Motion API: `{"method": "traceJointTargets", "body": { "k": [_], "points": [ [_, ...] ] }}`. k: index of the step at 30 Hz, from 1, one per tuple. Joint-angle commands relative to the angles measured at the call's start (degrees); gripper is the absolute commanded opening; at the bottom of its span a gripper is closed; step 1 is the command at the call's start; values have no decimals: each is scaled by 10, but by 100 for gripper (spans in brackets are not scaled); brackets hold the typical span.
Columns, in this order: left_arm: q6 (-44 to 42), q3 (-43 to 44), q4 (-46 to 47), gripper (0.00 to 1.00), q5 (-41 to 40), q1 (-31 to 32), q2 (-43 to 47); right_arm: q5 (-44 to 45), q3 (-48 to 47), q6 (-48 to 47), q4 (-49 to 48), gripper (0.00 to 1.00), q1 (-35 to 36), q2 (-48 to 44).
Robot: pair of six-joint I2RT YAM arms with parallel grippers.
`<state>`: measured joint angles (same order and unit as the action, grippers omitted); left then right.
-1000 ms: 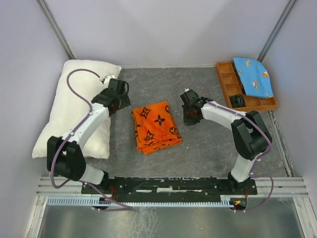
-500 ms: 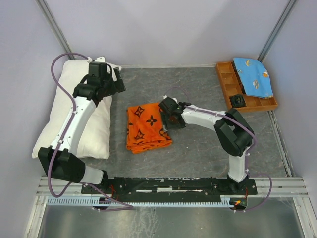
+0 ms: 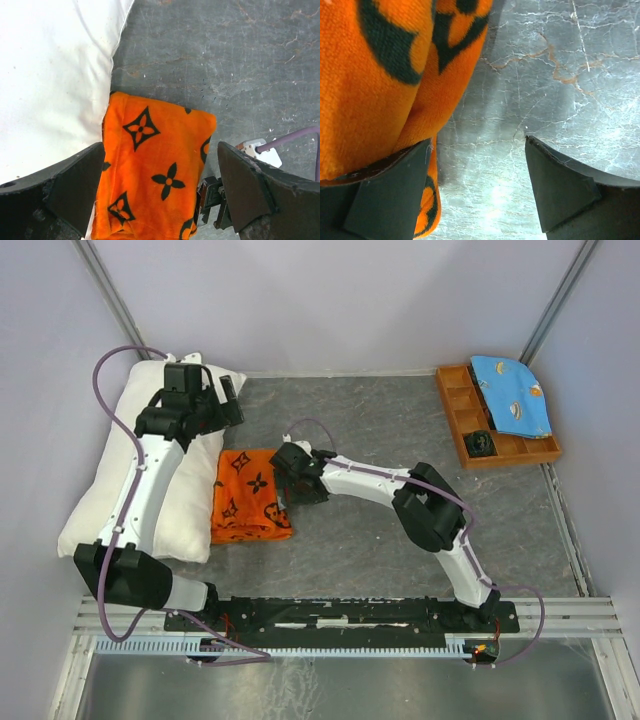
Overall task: Remove the pillowcase from the pillow
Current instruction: Reset both arms
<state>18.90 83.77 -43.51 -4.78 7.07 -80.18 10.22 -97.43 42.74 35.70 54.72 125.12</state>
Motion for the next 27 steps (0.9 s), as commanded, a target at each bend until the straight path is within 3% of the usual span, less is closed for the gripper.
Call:
{"method": "traceJointTargets", "body": {
  "k": [1,6,8,10,11,13,15,17,19,22,27],
  "points": [
    [-25,59,7,99,6,-5,13,2,-21,-10,25,84,1,-46],
    [-2,141,5,99,47,-5,-32,39,10,-84,168,100,-4,-159],
    [7,172,10,99,72,-5,-56,43,-24,-103,272,100,-23,-179],
    [11,168,46,99,77,-5,-82,-27,-52,-90,314,100,-75,-184],
    [6,152,83,99,66,-5,-93,-95,-57,-83,293,100,-110,-183],
    [15,112,146,99,22,-6,-109,-226,-40,-78,160,100,-173,-182],
    [23,27,240,99,12,-7,-88,-249,-4,-60,-11,99,-215,-193],
    [28,-41,345,99,54,-11,-55,-225,50,-59,-179,99,-228,-220],
    [10,-49,351,99,108,-15,-51,-176,47,-90,-199,99,-229,-235],
    [2,-50,331,99,117,-14,-44,-99,60,-119,-185,99,-228,-267],
    [19,-141,385,99,160,-15,6,-30,125,-168,-181,99,-229,-326]
  ]
}}
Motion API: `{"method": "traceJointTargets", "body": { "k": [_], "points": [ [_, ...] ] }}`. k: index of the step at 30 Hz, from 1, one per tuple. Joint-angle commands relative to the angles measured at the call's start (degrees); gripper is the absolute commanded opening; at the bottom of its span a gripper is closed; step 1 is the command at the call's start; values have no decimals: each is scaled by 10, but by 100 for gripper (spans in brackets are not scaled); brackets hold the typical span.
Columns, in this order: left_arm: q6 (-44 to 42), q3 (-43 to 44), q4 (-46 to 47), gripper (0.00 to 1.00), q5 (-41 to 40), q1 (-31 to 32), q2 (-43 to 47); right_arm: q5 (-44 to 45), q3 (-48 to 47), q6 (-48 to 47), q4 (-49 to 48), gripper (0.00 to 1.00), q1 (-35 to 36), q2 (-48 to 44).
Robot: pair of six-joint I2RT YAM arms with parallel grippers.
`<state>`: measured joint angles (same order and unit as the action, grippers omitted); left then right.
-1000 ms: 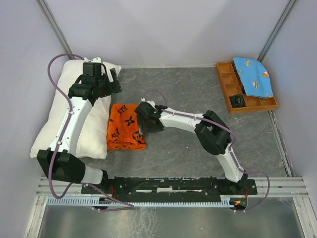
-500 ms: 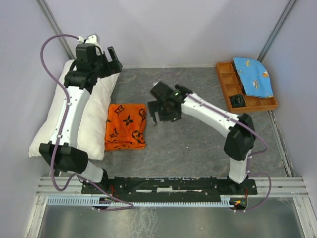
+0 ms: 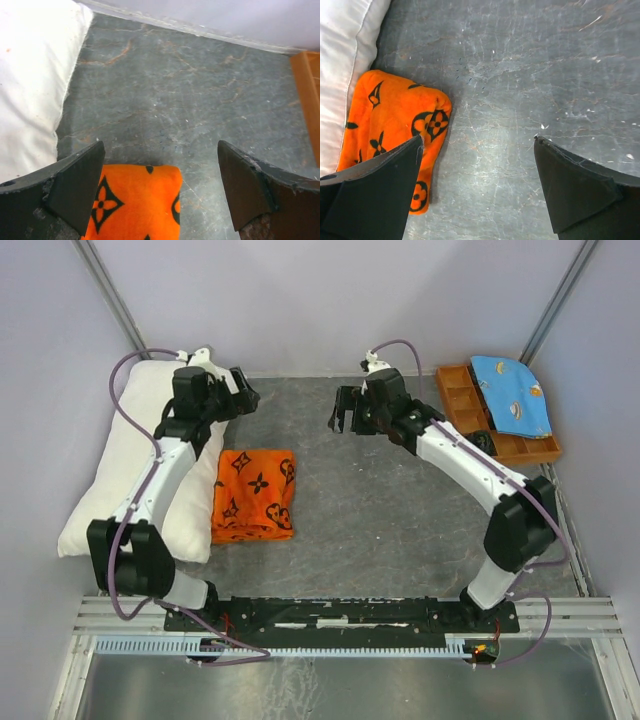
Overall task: Remove the pillowcase from the pillow
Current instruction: Reset both arms
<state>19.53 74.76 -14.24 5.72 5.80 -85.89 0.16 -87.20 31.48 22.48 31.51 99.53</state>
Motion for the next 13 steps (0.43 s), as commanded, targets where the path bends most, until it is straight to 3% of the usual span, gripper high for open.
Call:
{"method": "traceJointTargets", "body": {
  "k": [1,6,13],
  "points": [
    [13,-62,99,99,63,-2,67,88,32,-72,-45,99,4,-81],
    [24,-88,111,99,62,-2,72,151,62,-124,-35,99,3,-123],
    [19,-96,100,99,59,-1,94,148,102,-116,-71,100,3,-147]
  ]
}}
